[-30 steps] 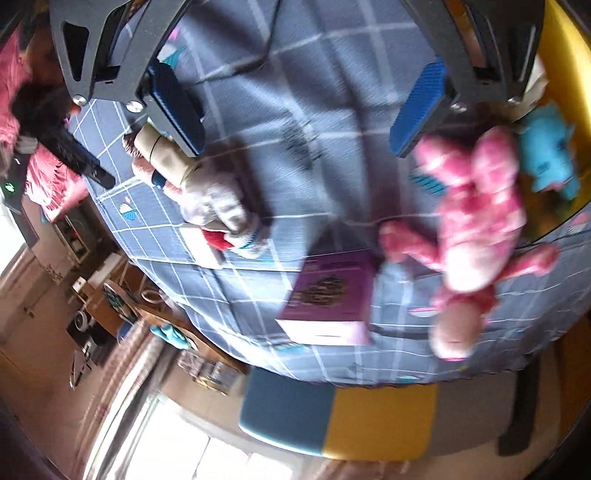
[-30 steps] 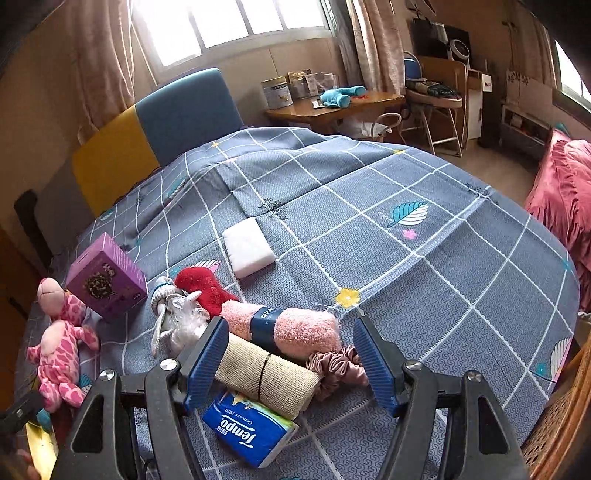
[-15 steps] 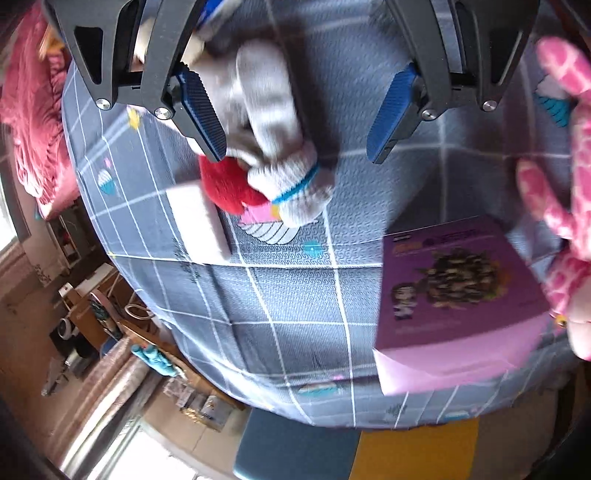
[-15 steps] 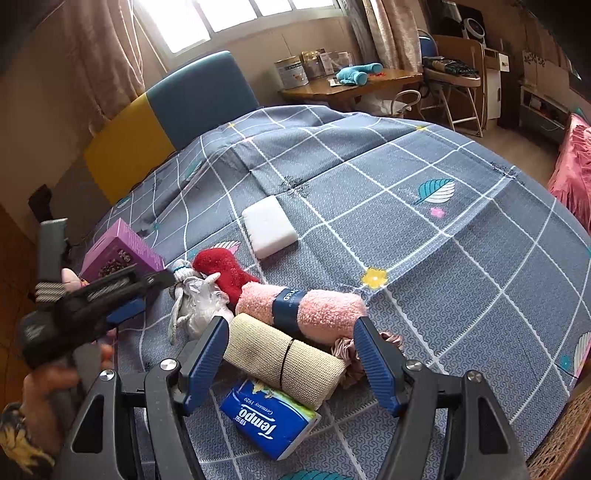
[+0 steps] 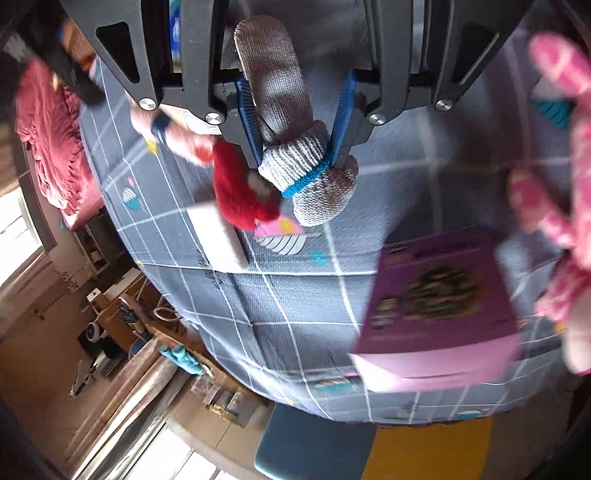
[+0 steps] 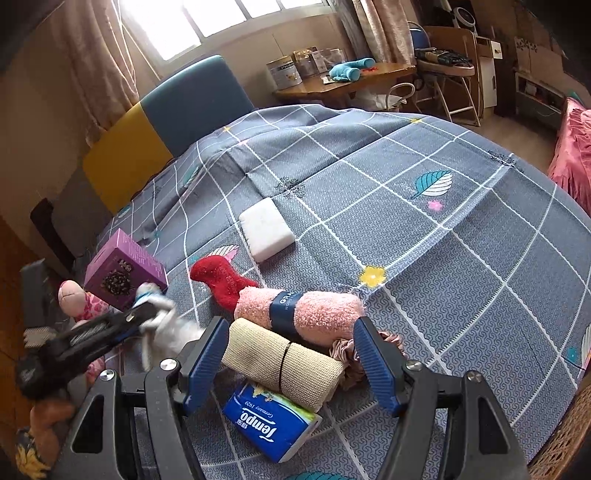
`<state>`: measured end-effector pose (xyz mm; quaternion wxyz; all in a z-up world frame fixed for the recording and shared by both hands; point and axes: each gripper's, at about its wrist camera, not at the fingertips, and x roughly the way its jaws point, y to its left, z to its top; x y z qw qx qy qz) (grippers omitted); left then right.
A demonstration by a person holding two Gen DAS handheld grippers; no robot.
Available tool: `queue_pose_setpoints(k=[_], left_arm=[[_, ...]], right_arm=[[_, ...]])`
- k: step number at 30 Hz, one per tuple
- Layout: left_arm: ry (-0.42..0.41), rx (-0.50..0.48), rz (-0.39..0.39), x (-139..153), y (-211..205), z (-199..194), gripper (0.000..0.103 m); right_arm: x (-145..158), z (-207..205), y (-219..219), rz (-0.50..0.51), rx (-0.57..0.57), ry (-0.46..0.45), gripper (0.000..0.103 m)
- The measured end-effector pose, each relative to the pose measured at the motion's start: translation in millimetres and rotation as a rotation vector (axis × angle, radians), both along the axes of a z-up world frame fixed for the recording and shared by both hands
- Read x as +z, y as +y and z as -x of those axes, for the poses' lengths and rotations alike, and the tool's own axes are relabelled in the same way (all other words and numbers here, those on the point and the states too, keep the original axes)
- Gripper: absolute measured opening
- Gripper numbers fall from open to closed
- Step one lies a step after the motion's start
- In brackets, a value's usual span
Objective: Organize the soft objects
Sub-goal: 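Grasp the grey sock with the left gripper, then grasp the clear plastic bag with the right gripper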
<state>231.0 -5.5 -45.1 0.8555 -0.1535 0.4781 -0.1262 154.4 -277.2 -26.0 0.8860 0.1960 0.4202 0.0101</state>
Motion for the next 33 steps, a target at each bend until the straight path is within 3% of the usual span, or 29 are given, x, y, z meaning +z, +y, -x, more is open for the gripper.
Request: queue_pose_setpoints(k=[7,9,13,17,20,23,33], left_arm=[[0.081,-0.002,-0.004,1,45,62,0.038],[0.082,-0.019,-0.074,-3,50,77,0.038],[0.071,-0.070,-0.303,-24,38,93,0.039],[-0.030,-0.083,-0.420,-38,24,106,0.050],[0.011,-0.052,-0.376,-60,29,106,0.056],[-0.045,-0.015,-0.370,-60,32,115,0.056],[-0.067,0.014,-0.289,-60,42,123,0.057]], right_arm=[[0,1,0,-0.009,0.003,0.001,0.071],[-1,0,3,-0.015,0.021,0.003,0.071],[0,0,16,-0.020,0.094,-0.005,0.071],[2,0,35,-0.001,0.189,-0.019,0.071],[2,1,56,0.022,0.290,-0.019,0.071],[2,6,81,0.110,0.386,-0.032,0.071],[-5,-5,149,0.394,0.673,-0.002,0.069]])
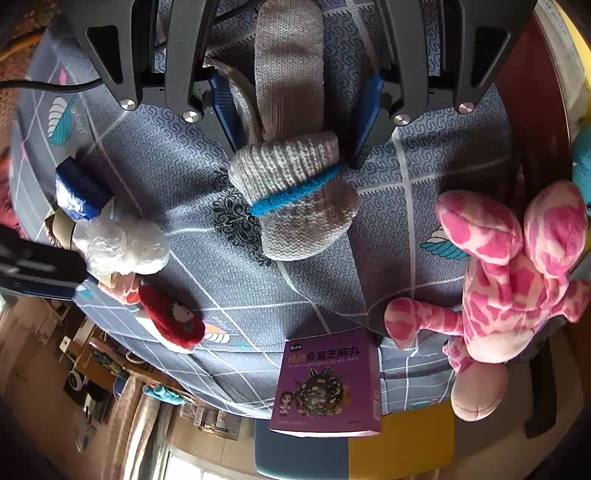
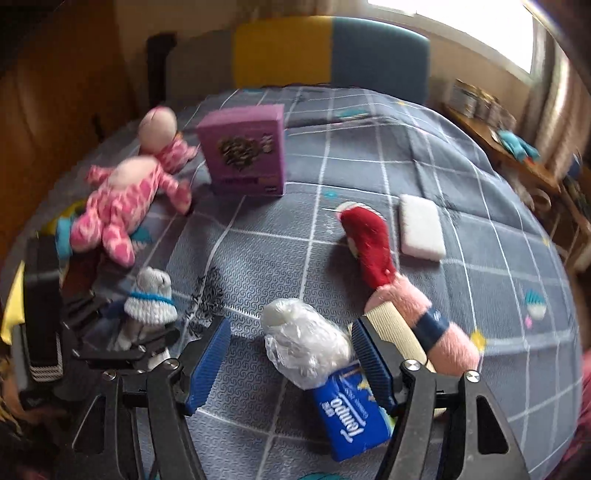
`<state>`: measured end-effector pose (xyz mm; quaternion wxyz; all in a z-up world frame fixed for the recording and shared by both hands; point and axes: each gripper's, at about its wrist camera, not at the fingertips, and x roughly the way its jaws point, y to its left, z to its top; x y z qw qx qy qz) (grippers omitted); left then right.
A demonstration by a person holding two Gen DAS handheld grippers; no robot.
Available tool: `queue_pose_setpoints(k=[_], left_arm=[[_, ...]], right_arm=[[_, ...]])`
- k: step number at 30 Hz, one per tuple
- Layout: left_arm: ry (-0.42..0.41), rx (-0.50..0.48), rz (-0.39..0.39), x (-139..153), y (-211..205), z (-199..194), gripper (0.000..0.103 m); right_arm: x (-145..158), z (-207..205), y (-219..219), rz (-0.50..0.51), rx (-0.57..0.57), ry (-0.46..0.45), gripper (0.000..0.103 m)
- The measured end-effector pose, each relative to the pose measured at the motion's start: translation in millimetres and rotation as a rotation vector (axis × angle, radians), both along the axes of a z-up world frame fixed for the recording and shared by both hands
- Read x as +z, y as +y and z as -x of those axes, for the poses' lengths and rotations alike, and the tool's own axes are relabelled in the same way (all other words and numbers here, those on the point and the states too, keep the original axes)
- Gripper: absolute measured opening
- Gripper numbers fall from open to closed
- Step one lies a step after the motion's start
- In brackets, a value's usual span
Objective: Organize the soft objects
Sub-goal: 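Grasp the clear plastic bag with the right gripper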
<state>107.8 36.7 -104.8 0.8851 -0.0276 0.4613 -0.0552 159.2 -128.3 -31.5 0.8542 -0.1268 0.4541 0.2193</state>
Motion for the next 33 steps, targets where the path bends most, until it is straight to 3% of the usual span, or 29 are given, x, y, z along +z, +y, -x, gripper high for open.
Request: queue_pose_setpoints(k=[3,8,9,10,11,14,20,21,23,25,27,30,33], left_arm=[[-0.001,0.010,0.039,-1,2,-2,0.057],[0.004,0.027,0.099,0,9,-3,0.057],[0.005,0.030,0.110,0,10,-3,0.057],[0.006,0.032,0.117,0,11,-4,0.057],[0.006,0.034,0.124,0,12,-4,0.057],[0.003,0.033,0.129,0,12,-2,0.057],[0.003,0.033,0.116,0,11,-1,0.057],[0.002,0.031,0.112,0,10,-2,0.057],[0.001,0.035,0.110,0,10,-1,0.057],[0.000,0.037,0.109,0,10,-2,0.057],[0.000,0.034,0.105,0,9,-2,0.057],[0.002,0.035,0.106,0,10,-2,0.057],[0.003,0.035,0.101,0,9,-2,0.057]], right_arm=[[-9,-8,21,0.099,0.098,0.016,0.069],[-34,-24,41,0.227,0.169,0.075,0.066],[-43,-25,44,0.263,0.175,0.096,0.057],[-48,-25,47,0.301,0.158,0.084,0.026],[-49,-25,47,0.295,0.135,0.068,0.023],[-37,-18,45,0.114,0.106,0.079,0.009],[-51,-23,32,-0.065,0.008,0.126,0.014],[-52,-26,27,-0.093,-0.006,0.148,0.018],[-54,-34,18,-0.117,-0.042,0.173,0.040],[-54,-37,15,-0.146,-0.054,0.212,0.043],[-49,-37,17,-0.158,-0.032,0.211,0.045],[-45,-30,23,-0.167,0.009,0.215,0.057],[-47,-29,27,-0.119,0.011,0.207,0.061]])
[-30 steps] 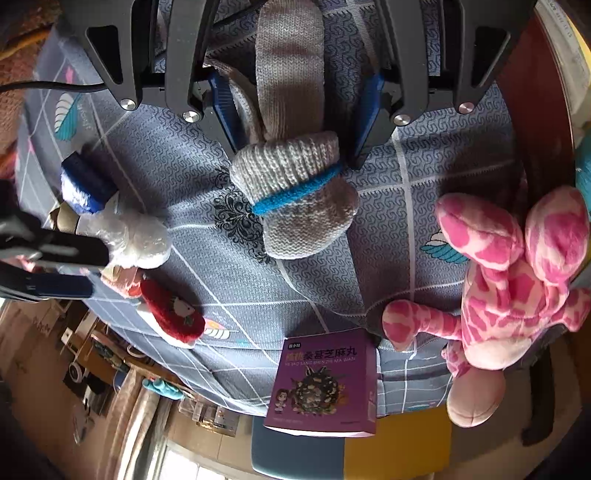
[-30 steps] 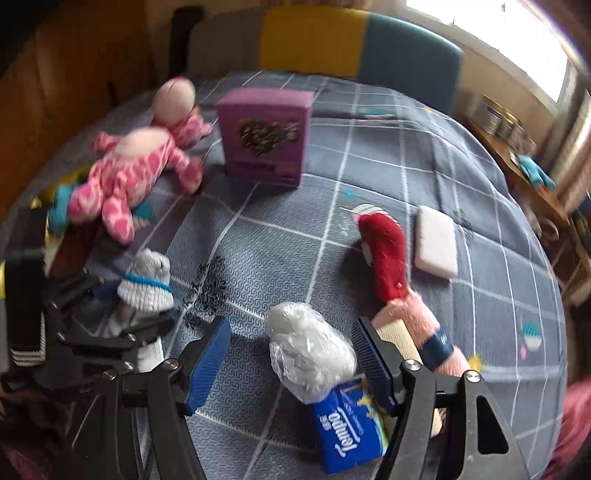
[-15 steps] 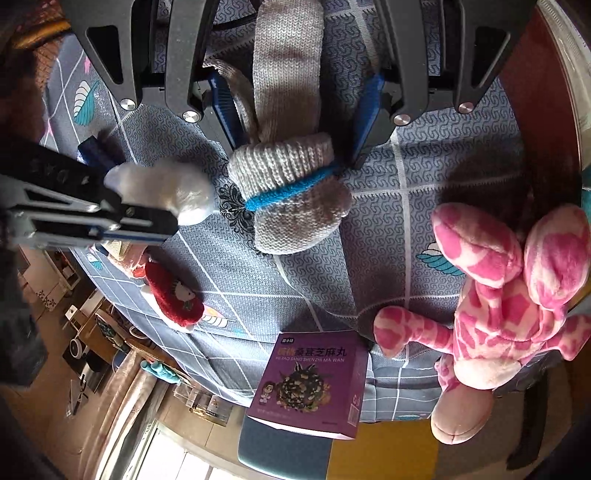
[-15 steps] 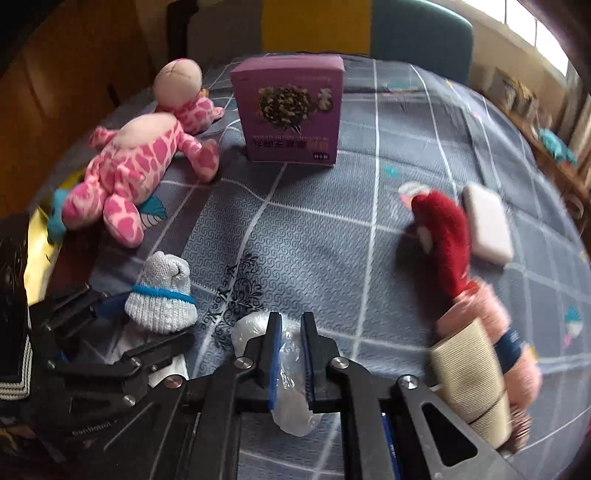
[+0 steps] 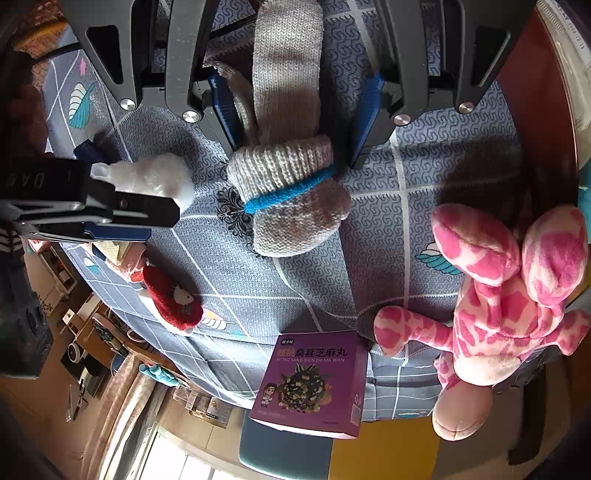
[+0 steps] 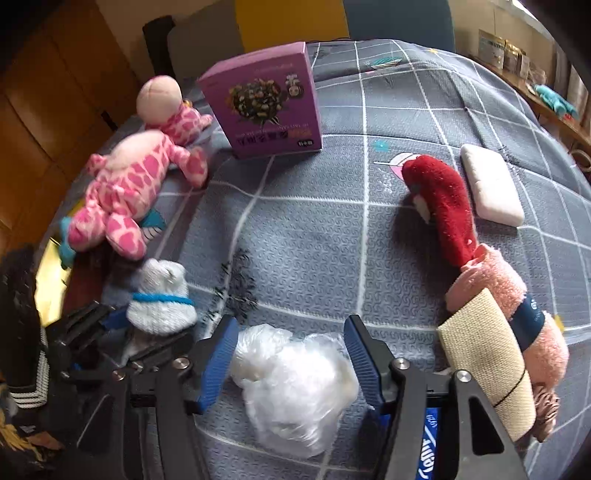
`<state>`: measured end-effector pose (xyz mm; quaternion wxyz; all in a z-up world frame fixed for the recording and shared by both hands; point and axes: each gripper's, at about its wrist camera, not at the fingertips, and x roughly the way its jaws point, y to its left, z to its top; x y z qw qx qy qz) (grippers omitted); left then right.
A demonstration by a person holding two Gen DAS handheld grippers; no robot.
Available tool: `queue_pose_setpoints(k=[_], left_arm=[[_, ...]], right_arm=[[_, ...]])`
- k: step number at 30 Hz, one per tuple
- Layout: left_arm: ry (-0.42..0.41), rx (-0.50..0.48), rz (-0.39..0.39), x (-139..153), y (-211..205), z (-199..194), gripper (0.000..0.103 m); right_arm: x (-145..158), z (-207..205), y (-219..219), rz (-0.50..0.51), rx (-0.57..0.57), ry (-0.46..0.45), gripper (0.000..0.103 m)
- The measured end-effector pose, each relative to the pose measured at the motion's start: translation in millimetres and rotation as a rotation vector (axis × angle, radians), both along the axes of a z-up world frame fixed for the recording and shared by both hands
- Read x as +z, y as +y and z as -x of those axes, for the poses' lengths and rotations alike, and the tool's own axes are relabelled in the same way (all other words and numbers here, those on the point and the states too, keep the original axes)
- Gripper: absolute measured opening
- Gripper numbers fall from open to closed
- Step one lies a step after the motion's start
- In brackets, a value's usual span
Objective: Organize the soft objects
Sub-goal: 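Grasp the clear plastic bag with the right gripper, then carry the grey sock into the gold tray and open the left gripper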
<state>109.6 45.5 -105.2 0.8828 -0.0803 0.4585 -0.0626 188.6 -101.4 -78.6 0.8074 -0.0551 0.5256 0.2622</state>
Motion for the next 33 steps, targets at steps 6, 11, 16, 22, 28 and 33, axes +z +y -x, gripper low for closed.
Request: queue_pose_setpoints(k=[6,11,16,22,28,33], left_arm=[[0.006,0.011,0.013,0,2,0,0.057],[0.012,0.029,-0.013,2,1,1,0.036],[0.019,0.027,-0.010,5,-1,4,0.030],[-0.019,0.026,0.007,26,0,20,0.030],[-0.084,0.061,0.058,62,17,46,0.030],[-0.136,0.138,0.083,89,59,73,0.031]], right_arm=[[-13,6,11,0.069,0.075,0.043,0.063],[-21,11,16,0.130,0.095,0.034,0.028],[-24,12,17,0.136,0.108,0.027,0.027],[-25,13,10,0.118,0.102,0.018,0.028],[-27,21,15,0.159,0.123,-0.028,0.028],[-25,25,20,0.193,0.121,-0.068,0.023]])
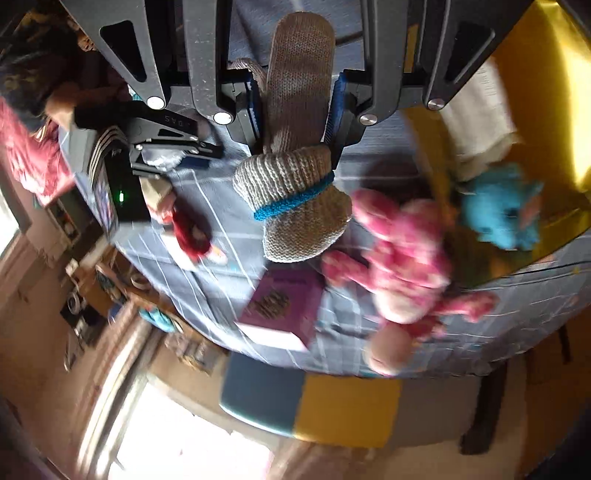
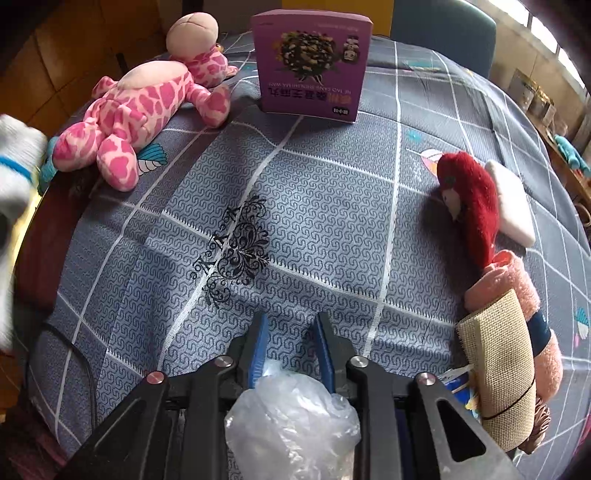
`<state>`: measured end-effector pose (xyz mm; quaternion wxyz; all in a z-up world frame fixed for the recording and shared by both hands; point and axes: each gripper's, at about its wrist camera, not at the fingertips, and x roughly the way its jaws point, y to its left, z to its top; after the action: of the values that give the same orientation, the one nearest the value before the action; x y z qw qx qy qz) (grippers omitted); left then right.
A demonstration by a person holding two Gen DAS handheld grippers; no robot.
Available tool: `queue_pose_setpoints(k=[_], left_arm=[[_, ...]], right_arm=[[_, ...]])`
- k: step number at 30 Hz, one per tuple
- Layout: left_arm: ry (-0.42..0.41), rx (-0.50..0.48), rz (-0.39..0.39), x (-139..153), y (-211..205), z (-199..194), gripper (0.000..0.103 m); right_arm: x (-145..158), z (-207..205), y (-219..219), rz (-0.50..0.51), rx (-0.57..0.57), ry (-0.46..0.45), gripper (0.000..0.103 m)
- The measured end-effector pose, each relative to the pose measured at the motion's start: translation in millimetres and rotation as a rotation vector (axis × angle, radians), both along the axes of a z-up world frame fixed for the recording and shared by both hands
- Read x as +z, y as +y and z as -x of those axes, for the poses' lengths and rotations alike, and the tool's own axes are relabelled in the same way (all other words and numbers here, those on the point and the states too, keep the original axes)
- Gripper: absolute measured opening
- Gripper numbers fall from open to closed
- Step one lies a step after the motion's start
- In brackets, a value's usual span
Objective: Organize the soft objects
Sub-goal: 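Carry the grey sock into the gold tray and open the left gripper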
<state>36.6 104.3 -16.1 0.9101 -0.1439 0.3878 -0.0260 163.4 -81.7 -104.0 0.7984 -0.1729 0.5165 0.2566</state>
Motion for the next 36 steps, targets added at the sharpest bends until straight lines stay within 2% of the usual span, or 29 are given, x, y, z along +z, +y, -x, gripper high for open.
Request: queue_pose_setpoints(k=[4,8,11,17,20,24,26,27,29,31,36], left_arm=[[0.005,0.127,-0.003,4,52,21,0.031],[0.073,0.293,0.003,-11,117,34,0.031],[0.127,0.397,0.035,-27,160,38,0.031],[0.204,0.484,0.034,-51,209,24,0.031],[0.219,0.491,0.036,-58,218,10,0.032],[0.244,0.495,0.001,-68,226,-9,0.035],[0.256,0.497,0.031,-71,231,-18,0.038],[0.248,0.495,0.028,-69,231,-18,0.040],[0.229,0.509,-0.021,-64,228,-15,0.061],[0.199,0.518,-0.016,-58,226,-6,0.067],[0.165,0.534,-0.035,-42,215,15,0.070]], right_arm=[[0,5,4,0.016,0.012,-0.023,0.019],[1,9,6,0.031,0.024,-0.044,0.018],[2,13,6,0.035,0.026,-0.054,0.018],[2,19,12,0.046,0.033,-0.082,0.018],[2,21,13,0.045,0.034,-0.090,0.018],[2,24,13,0.045,0.042,-0.104,0.017],[2,25,13,0.044,0.043,-0.107,0.017],[2,25,12,0.042,0.043,-0.106,0.017],[3,24,11,0.034,0.037,-0.096,0.018],[4,23,10,0.028,0.032,-0.086,0.017],[3,21,10,0.034,0.035,-0.091,0.017]])
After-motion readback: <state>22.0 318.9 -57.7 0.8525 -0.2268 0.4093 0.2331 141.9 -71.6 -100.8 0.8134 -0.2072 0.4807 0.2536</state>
